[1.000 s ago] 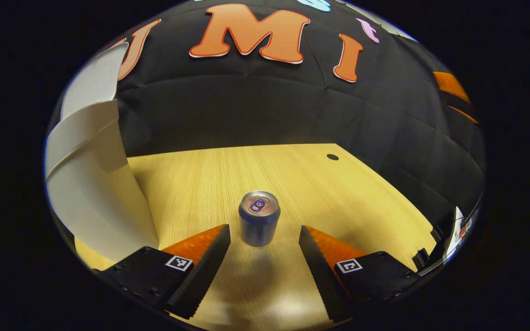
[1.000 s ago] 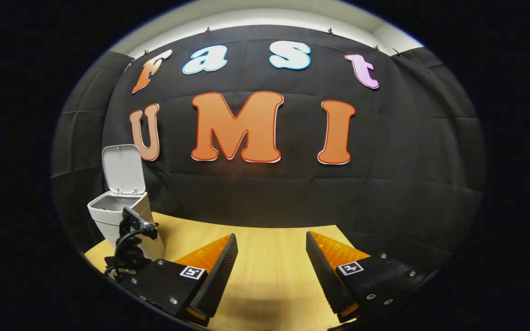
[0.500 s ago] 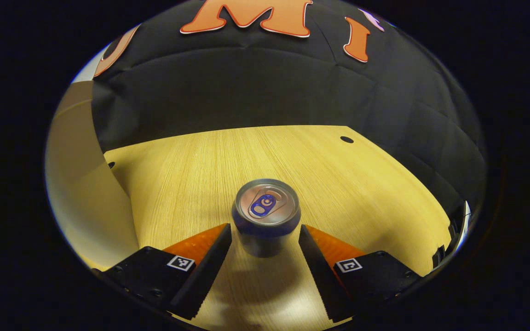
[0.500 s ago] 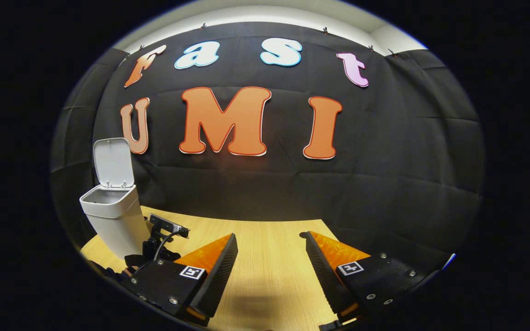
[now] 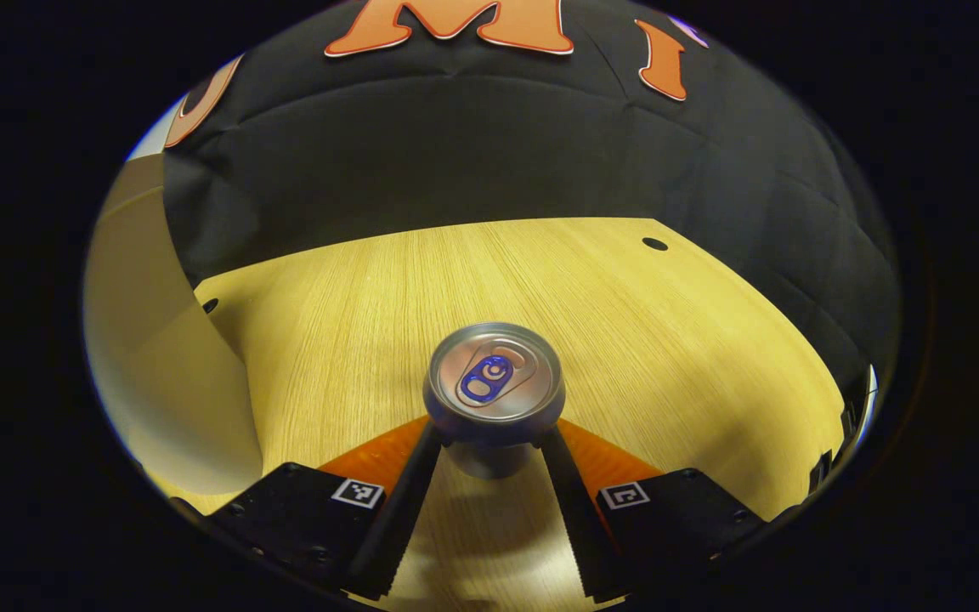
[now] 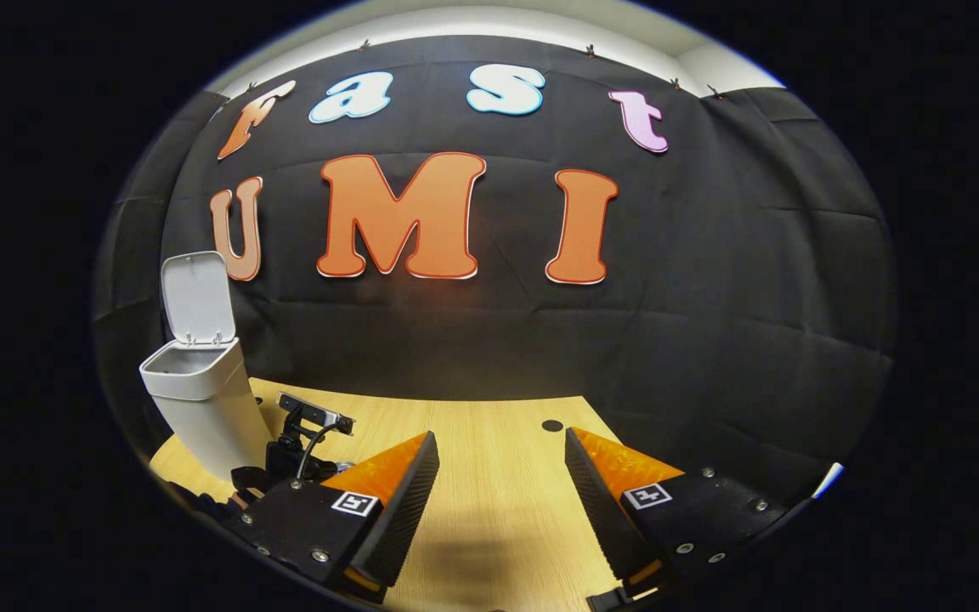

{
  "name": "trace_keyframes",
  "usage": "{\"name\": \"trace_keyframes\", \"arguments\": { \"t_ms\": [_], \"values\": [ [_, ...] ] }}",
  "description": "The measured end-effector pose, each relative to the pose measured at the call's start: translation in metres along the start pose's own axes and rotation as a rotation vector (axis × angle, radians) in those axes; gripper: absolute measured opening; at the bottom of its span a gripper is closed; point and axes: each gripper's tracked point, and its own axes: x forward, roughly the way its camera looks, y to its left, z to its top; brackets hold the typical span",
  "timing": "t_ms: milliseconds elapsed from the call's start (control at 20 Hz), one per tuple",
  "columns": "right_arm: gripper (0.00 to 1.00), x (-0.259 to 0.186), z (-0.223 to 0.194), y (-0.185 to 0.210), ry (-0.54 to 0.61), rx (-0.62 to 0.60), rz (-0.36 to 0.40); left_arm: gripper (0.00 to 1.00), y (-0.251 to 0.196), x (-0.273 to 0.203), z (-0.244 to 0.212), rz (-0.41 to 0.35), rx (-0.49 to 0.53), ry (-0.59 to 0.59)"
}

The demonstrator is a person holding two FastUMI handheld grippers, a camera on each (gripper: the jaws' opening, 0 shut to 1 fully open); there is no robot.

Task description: Press the lid of the desktop garbage bin to open it, pick up the crumpled paper on the desktop and throw it into the bin, then pick up the pop can on the desktop and drop it into the bin, and finally close the garbage bin lid.

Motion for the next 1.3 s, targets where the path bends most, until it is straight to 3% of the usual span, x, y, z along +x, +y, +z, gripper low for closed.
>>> {"name": "trace_keyframes", "arguments": {
  "t_ms": [300,350,400,550,900,1300],
  "values": [
    [0.89,0.007,-0.001,0.015,-0.003,0.007,0.056,0.76,-0.001,-0.022,0.026,0.014,0.017,-0.105],
    [0.89,0.009,-0.001,0.017,-0.003,0.01,0.065,0.72,-0.003,-0.03,0.026,0.017,0.026,-0.12],
    [0.89,0.012,-0.001,0.021,-0.005,0.016,0.076,0.76,-0.005,-0.033,0.023,0.018,0.03,-0.139],
    [0.89,0.018,0.0,0.029,-0.01,0.027,0.107,0.76,-0.004,-0.055,0.038,0.032,0.019,-0.199],
    [0.89,0.029,0.006,0.037,-0.038,0.035,0.157,0.75,0.0,-0.143,0.104,0.074,-0.004,-0.436],
    [0.89,0.046,0.008,0.066,-0.042,0.034,0.233,0.74,0.031,-0.258,0.145,0.194,-0.067,-0.553]
  ]
}}
